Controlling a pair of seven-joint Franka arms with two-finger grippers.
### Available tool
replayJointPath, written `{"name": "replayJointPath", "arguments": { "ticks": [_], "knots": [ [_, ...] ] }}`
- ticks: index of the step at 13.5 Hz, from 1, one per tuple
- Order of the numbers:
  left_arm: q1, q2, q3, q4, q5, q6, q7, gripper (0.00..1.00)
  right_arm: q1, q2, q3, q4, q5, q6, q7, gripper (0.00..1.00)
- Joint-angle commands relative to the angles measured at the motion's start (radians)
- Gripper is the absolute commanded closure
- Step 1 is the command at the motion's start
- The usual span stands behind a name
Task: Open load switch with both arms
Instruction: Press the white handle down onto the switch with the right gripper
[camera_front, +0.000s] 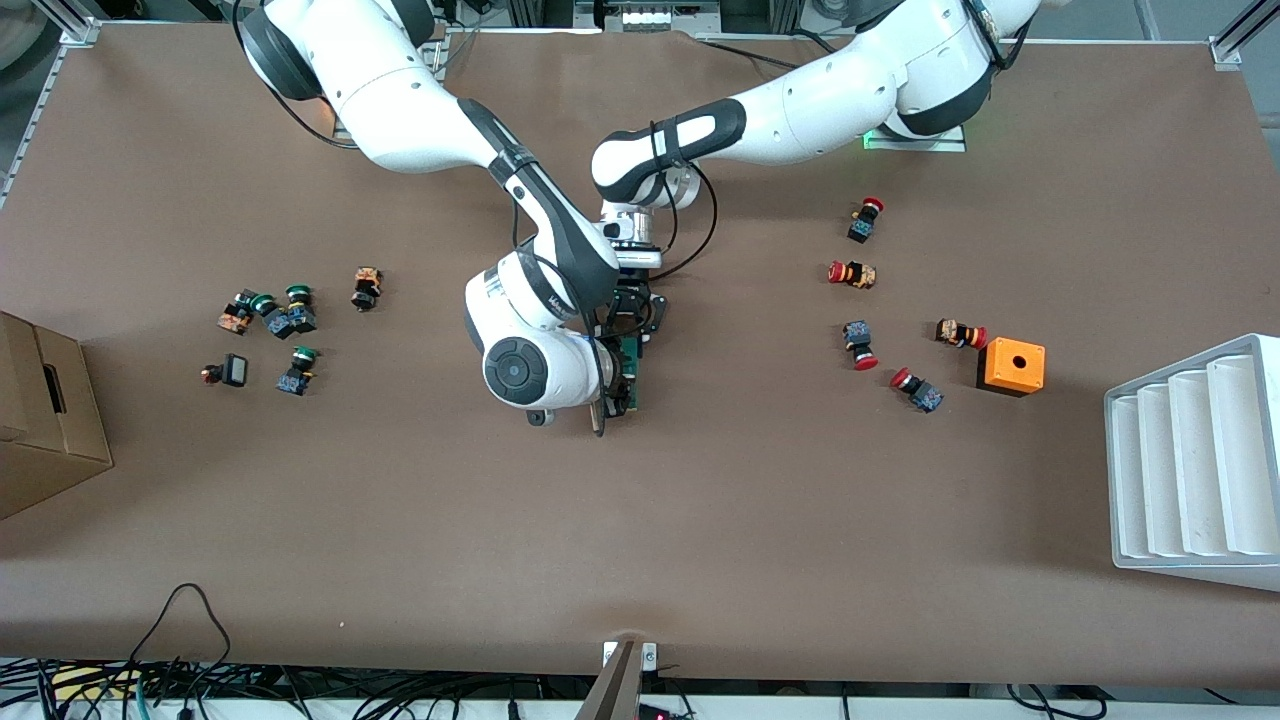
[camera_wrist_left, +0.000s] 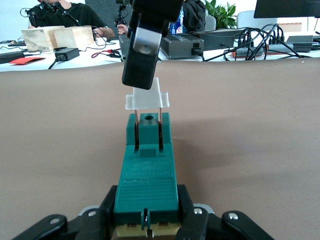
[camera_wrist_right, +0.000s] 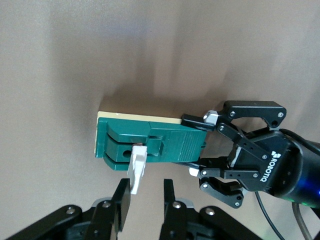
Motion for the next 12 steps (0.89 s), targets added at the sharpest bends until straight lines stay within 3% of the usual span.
{"name": "replayJointPath", "arguments": {
  "ticks": [1,12],
  "knots": [
    [0.000,0.052,0.022,0.044,0.047,0.038,-0.016,1.00,-0.001,-0.014,0.003,-0.017,-0.019,-0.019,-0.015,0.67],
    [-0.002,0.053,0.037,0.044,0.047,0.038,-0.016,1.00,0.007,-0.062,0.006,-0.106,-0.036,-0.006,-0.026,0.74]
  ]
}}
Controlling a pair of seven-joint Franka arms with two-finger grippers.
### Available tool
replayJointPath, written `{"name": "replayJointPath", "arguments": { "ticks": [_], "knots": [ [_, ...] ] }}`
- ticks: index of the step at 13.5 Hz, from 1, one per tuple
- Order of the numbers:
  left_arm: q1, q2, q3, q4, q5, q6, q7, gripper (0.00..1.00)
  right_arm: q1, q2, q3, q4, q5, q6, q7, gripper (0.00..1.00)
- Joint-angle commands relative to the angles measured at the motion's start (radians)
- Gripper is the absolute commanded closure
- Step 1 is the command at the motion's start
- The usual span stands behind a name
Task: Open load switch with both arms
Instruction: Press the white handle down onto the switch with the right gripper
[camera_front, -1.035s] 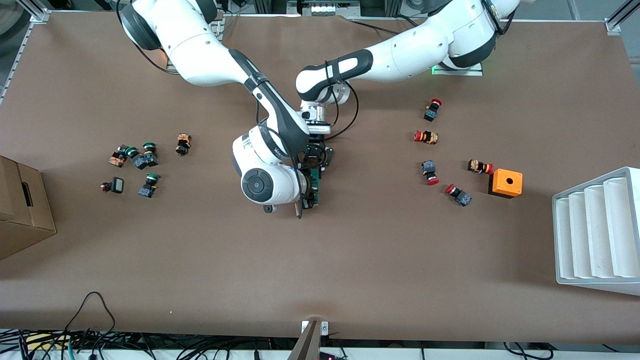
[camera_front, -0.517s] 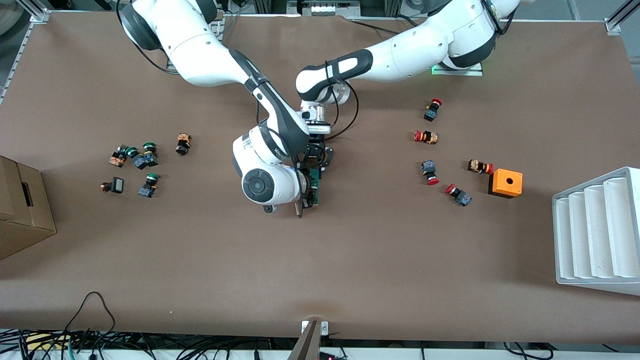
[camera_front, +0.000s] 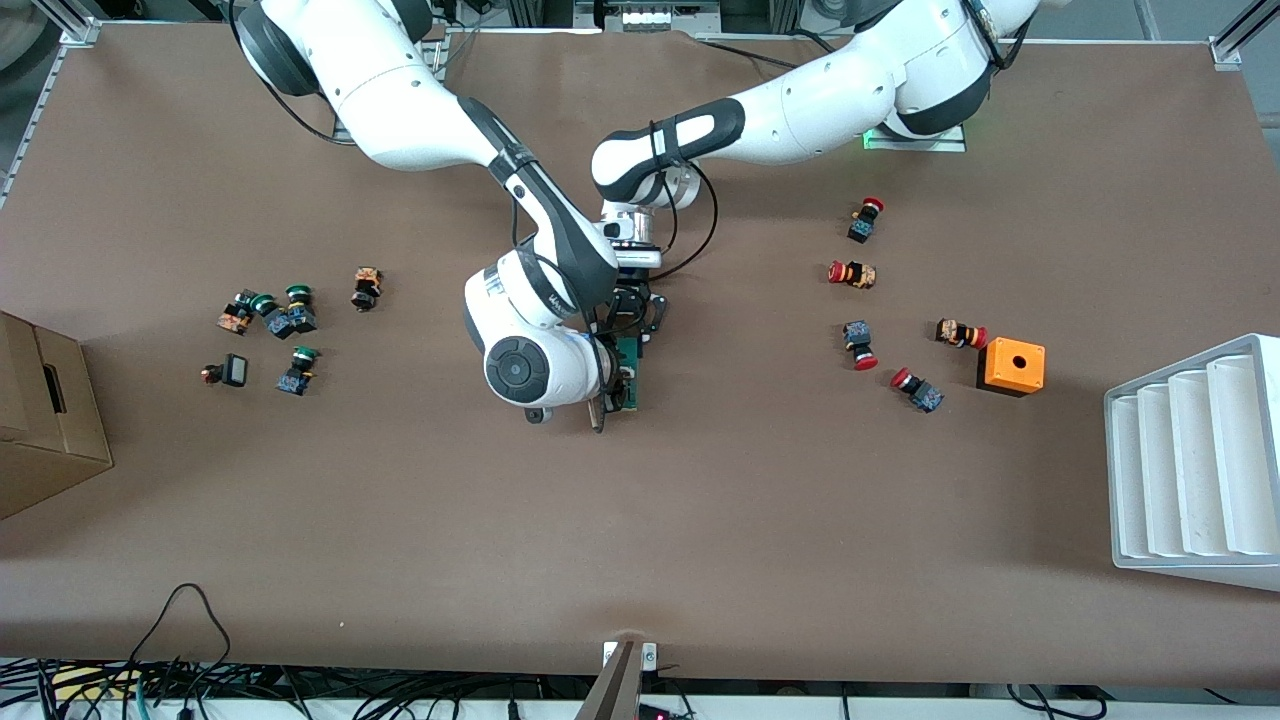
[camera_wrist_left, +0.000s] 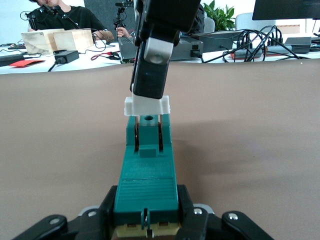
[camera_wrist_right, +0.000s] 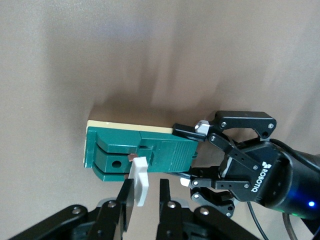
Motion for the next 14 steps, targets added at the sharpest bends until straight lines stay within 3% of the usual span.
{"name": "replayJointPath", "arguments": {
  "ticks": [1,14],
  "knots": [
    [0.004,0.055,0.032,0.045,0.040,0.043,-0.013,1.00,0.009,-0.042,0.006,-0.062,-0.022,0.003,-0.007,0.74],
    [0.004,0.060,0.032,0.045,0.042,0.043,-0.013,1.00,0.042,-0.078,0.009,-0.153,-0.059,0.068,-0.002,0.76]
  ]
}}
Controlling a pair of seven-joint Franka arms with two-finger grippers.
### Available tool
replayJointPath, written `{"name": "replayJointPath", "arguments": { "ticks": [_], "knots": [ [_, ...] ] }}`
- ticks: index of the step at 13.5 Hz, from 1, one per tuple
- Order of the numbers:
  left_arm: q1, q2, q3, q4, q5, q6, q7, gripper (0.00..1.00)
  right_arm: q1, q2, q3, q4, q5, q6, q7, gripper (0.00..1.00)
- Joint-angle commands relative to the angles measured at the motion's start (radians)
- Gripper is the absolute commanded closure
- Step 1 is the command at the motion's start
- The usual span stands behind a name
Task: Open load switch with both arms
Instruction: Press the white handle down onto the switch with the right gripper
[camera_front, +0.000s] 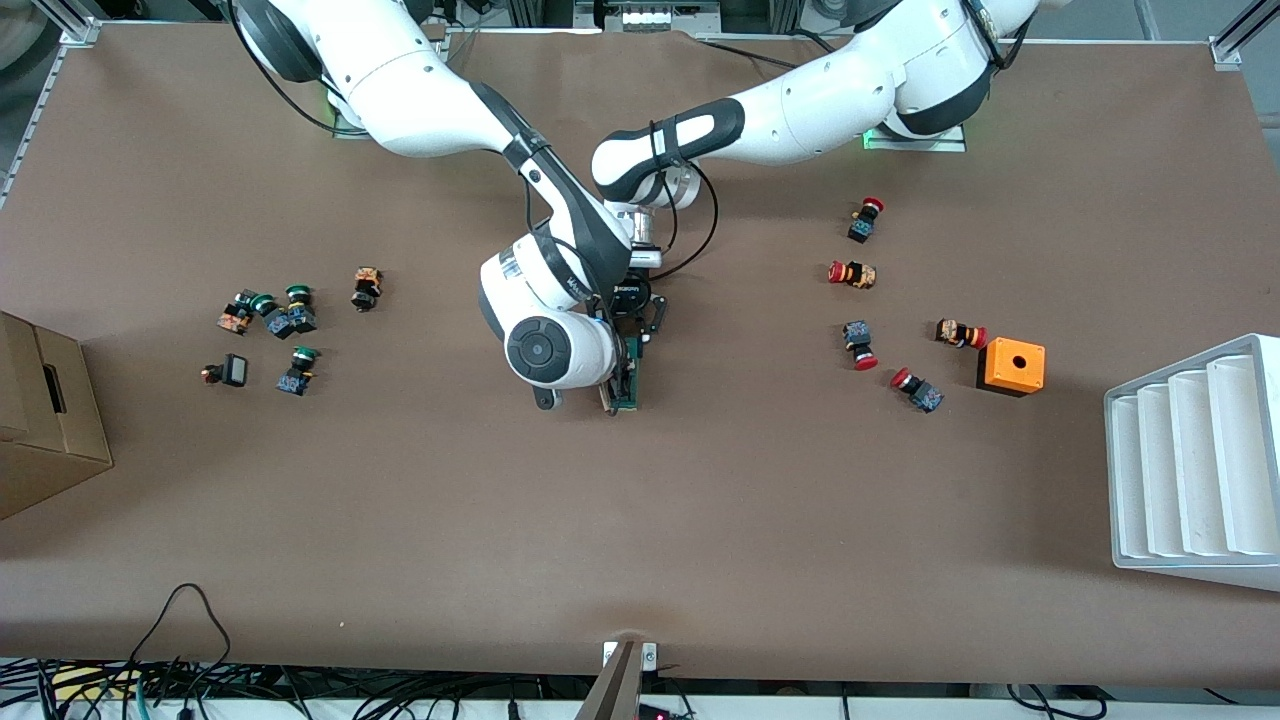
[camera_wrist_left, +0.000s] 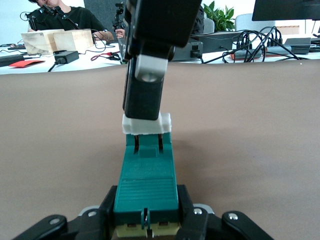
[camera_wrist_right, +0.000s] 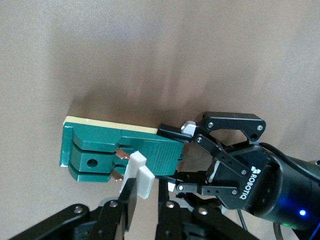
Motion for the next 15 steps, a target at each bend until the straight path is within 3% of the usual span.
{"name": "replayJointPath", "arguments": {
  "ticks": [1,14,15],
  "knots": [
    [0.005,0.060,0.030,0.046,0.039,0.044,-0.010,1.00,0.009,-0.036,0.008,-0.068,-0.019,0.038,-0.003,0.77],
    [0.007,0.069,0.041,0.046,0.062,0.044,-0.011,1.00,0.018,-0.037,0.010,-0.128,-0.056,0.098,-0.013,0.79],
    [0.007,0.069,0.041,0.046,0.062,0.044,-0.011,1.00,0.018,-0.053,0.010,-0.125,-0.056,0.096,-0.008,0.70]
  ]
}}
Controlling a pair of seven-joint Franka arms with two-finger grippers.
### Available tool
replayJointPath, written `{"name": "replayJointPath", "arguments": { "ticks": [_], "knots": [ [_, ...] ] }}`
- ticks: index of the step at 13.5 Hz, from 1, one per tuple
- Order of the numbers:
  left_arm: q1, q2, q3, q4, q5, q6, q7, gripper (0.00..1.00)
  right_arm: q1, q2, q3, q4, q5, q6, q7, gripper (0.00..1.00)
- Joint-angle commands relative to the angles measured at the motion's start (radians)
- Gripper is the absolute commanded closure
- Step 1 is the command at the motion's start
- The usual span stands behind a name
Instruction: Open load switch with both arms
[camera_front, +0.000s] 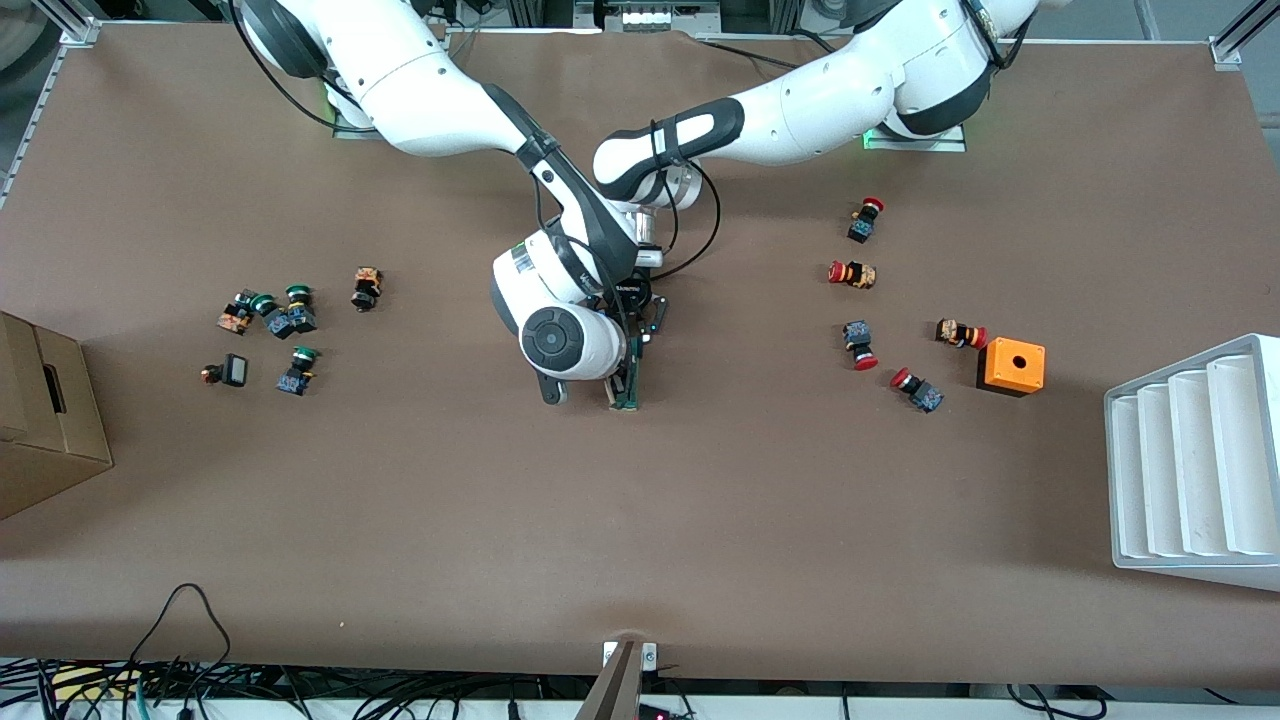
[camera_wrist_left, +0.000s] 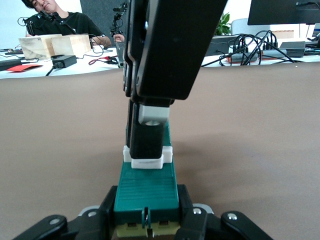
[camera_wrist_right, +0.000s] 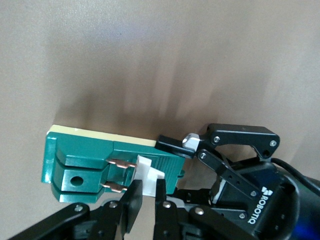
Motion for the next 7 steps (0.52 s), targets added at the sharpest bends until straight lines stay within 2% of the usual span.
{"name": "replayJointPath", "arguments": {
  "ticks": [1,3,4,7],
  "knots": [
    [0.009,0.068,0.033,0.055,0.036,0.052,-0.002,1.00,0.002,-0.062,0.000,-0.047,-0.020,0.010,-0.006,0.54],
    [0.009,0.067,0.033,0.057,0.036,0.052,0.000,1.00,-0.021,-0.114,-0.001,-0.047,-0.015,-0.012,-0.021,0.40],
    [0.009,0.067,0.033,0.057,0.036,0.052,0.000,1.00,-0.044,-0.139,-0.003,-0.047,-0.012,-0.035,-0.044,0.37],
    [0.009,0.064,0.032,0.057,0.034,0.052,0.001,0.99,-0.108,-0.223,-0.001,-0.047,-0.011,-0.124,-0.210,0.14]
  ]
}}
